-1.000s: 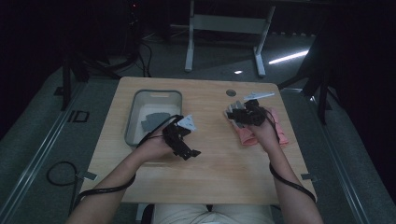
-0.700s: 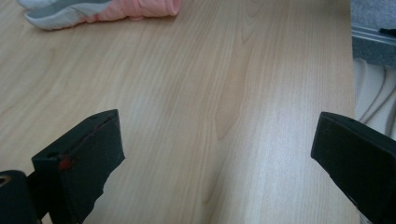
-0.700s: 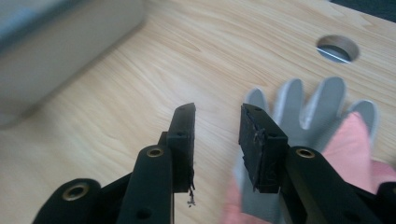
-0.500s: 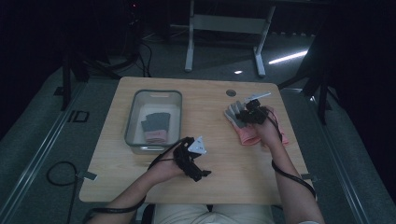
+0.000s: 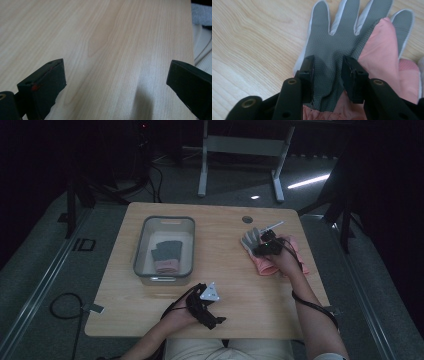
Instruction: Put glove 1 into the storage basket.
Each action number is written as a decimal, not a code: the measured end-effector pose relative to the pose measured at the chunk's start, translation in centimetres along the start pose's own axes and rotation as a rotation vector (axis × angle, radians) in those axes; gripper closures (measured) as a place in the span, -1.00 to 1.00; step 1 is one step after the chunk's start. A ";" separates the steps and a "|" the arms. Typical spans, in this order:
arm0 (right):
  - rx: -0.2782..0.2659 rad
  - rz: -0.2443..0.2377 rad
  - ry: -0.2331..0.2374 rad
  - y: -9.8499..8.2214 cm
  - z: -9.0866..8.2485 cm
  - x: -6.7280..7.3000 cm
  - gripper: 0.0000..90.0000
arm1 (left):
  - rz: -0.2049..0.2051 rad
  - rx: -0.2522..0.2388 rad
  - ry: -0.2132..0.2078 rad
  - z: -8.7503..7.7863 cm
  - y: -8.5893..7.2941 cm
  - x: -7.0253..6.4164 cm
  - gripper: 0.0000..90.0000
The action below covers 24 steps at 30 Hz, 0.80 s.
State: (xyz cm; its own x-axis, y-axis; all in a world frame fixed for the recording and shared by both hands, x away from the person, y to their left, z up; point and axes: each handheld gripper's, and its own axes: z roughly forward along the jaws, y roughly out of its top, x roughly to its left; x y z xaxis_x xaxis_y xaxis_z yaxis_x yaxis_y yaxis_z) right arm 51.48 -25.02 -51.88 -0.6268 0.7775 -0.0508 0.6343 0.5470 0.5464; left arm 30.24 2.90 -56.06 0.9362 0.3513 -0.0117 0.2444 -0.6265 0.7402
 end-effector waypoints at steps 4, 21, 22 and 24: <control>0.047 -0.009 0.009 0.1 0.7 0.2 0.60 | 0.015 -0.023 0.002 0.1 -0.4 -0.5 -0.96; -0.158 0.171 0.016 -0.5 -3.5 1.8 0.95 | -0.006 -0.052 0.014 -0.1 -0.8 -0.8 -0.96; -0.191 0.176 0.020 -0.5 -4.5 2.4 0.95 | -0.005 -0.050 0.015 -0.1 -0.8 -0.8 -0.96; -0.249 0.160 0.025 -0.6 -6.4 3.9 0.95 | 0.007 -0.046 0.019 0.0 -0.8 -0.9 -0.96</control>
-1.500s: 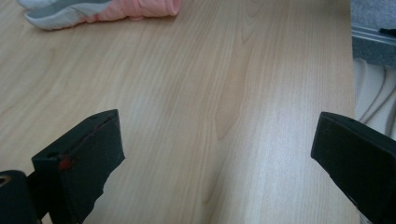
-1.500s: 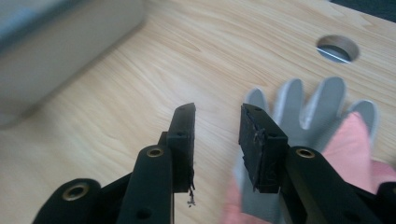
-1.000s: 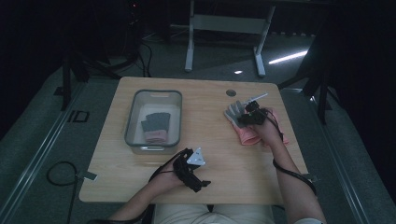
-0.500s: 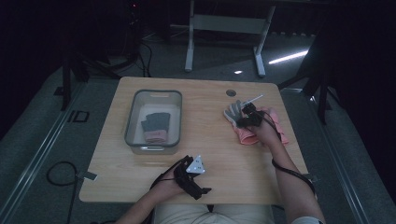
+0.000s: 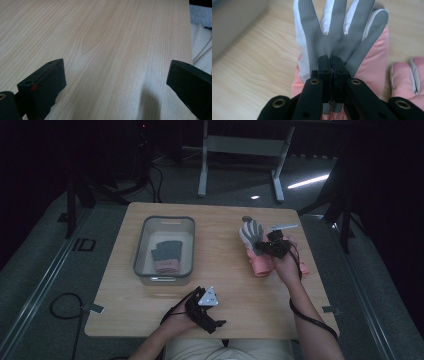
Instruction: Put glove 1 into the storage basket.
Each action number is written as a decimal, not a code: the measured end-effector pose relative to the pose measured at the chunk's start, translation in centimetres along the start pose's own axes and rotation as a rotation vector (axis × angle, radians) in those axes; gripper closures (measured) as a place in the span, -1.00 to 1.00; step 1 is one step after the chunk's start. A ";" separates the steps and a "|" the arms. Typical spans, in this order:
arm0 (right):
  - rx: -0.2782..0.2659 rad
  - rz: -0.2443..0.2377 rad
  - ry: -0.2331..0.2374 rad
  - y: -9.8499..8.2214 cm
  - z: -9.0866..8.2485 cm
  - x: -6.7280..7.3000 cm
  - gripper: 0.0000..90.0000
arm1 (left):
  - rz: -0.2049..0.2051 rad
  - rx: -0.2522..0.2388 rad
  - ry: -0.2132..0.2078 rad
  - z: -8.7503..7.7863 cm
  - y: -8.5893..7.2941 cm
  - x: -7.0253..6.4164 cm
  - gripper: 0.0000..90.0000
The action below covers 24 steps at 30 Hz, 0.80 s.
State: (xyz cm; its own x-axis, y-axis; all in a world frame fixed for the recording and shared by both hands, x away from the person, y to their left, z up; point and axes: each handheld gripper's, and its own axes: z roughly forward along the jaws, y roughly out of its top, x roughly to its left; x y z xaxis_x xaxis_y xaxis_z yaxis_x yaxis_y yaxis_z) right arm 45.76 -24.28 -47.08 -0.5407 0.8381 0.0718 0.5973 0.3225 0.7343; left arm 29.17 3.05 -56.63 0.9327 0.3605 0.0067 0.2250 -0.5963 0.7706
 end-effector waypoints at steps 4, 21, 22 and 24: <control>-0.020 0.012 0.001 -0.2 -1.6 1.6 0.95 | 0.018 -0.003 0.005 0.1 0.0 -0.1 -0.96; -0.021 0.151 -0.125 -4.3 -2.8 7.6 0.95 | 0.023 -0.029 0.032 0.0 -0.3 0.3 -0.96; -0.012 0.157 -0.122 -4.5 -2.4 7.7 0.95 | 0.022 -0.028 0.031 0.0 -0.4 0.3 -0.96; -0.004 0.161 -0.116 -4.7 -1.9 7.8 0.95 | 0.023 -0.025 0.029 0.1 -0.4 0.2 -0.96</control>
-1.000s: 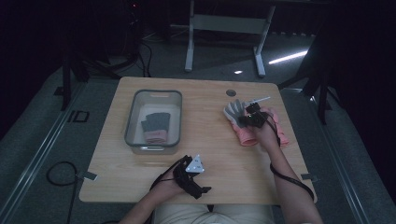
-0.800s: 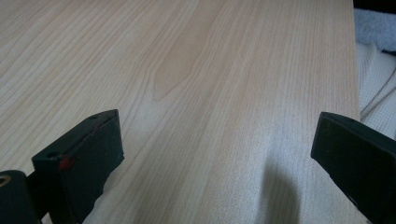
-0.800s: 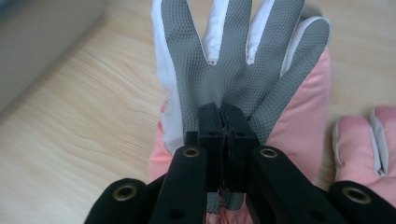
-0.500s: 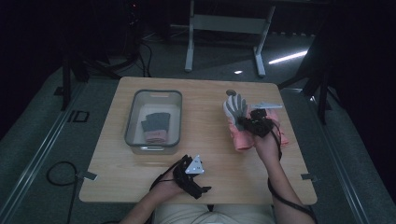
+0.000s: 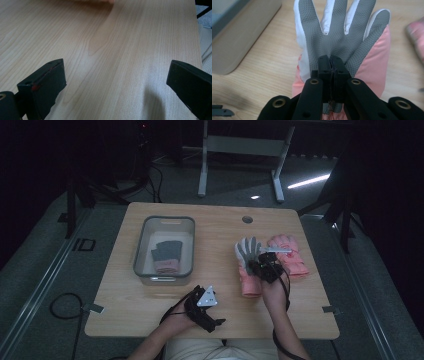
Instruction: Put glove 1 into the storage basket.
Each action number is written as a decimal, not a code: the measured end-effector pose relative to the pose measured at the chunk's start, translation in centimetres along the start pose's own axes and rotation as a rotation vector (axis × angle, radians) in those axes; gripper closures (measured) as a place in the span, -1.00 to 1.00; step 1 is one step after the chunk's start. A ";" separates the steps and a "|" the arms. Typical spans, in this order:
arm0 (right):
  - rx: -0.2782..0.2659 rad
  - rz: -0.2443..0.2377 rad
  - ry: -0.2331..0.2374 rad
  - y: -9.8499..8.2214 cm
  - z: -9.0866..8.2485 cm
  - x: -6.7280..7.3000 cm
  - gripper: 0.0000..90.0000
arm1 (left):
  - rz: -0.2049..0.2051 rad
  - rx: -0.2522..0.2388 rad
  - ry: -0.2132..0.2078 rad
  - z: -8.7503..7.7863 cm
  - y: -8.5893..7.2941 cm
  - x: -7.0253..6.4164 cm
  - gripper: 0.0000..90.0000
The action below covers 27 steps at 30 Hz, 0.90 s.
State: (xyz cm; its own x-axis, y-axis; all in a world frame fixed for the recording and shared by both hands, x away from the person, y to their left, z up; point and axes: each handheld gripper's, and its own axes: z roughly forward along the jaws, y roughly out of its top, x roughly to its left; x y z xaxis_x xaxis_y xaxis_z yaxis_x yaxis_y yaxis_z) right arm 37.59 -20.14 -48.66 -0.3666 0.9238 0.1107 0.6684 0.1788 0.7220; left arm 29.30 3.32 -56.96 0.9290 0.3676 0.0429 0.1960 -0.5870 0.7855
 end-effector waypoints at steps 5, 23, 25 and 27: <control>0.046 0.031 0.016 -0.4 2.2 0.6 0.94 | 0.001 -0.004 0.001 0.0 0.0 0.0 -0.96; 0.123 -0.004 0.018 -1.8 5.3 0.9 0.84 | -0.009 0.001 -0.015 0.1 -0.1 0.2 -0.96; 0.121 0.001 0.019 -1.8 5.3 1.0 0.81 | -0.008 0.000 -0.016 0.1 -0.2 0.2 -0.96; 0.129 -0.002 0.034 -1.5 4.9 0.9 0.73 | -0.009 0.001 -0.015 0.1 -0.2 0.2 -0.96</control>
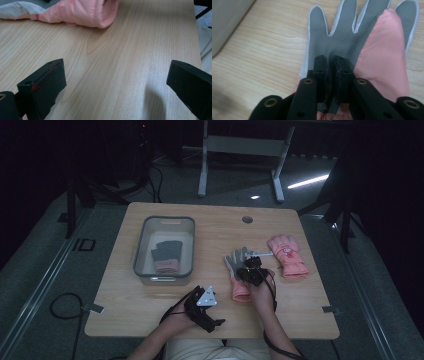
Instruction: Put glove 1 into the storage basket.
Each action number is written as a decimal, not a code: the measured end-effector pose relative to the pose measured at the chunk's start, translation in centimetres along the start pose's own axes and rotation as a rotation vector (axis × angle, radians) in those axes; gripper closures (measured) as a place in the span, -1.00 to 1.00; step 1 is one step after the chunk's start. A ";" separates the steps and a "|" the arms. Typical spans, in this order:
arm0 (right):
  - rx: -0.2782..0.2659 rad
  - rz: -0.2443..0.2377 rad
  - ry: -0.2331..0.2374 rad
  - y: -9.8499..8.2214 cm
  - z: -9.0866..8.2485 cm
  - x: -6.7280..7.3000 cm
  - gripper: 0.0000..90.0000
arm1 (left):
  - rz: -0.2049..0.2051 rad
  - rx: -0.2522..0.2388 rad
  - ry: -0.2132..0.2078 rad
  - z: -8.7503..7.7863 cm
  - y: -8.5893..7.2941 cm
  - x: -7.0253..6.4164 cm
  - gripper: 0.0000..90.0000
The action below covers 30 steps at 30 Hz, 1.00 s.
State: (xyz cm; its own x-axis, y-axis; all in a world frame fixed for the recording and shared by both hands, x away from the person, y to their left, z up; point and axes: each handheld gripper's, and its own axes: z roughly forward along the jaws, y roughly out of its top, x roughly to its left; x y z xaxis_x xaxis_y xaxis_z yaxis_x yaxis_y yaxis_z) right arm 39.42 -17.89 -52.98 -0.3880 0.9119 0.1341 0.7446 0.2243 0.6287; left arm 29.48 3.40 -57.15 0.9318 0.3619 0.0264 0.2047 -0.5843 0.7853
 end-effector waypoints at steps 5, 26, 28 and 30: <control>-0.047 -0.030 0.019 0.6 -2.0 -0.3 0.59 | 0.000 -0.003 0.003 0.0 0.0 0.1 -0.96; -0.132 -0.080 -0.180 3.1 -6.3 -14.8 0.35 | 0.006 -0.010 0.010 -0.1 0.0 0.0 -0.96; -0.120 -0.082 -0.191 3.5 -5.8 -15.6 0.31 | 0.006 -0.010 0.011 -0.2 0.0 0.0 -0.96; -0.110 -0.082 -0.197 3.6 -5.5 -16.0 0.31 | 0.004 -0.011 0.011 -0.2 0.0 0.0 -0.96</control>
State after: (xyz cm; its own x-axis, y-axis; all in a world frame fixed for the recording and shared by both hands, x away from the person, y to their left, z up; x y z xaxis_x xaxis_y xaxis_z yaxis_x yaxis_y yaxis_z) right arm 45.32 -33.55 -48.64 -0.3229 0.9441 -0.0657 0.6473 0.2710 0.7124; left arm 29.44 3.54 -57.08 0.9293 0.3675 0.0358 0.1978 -0.5774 0.7921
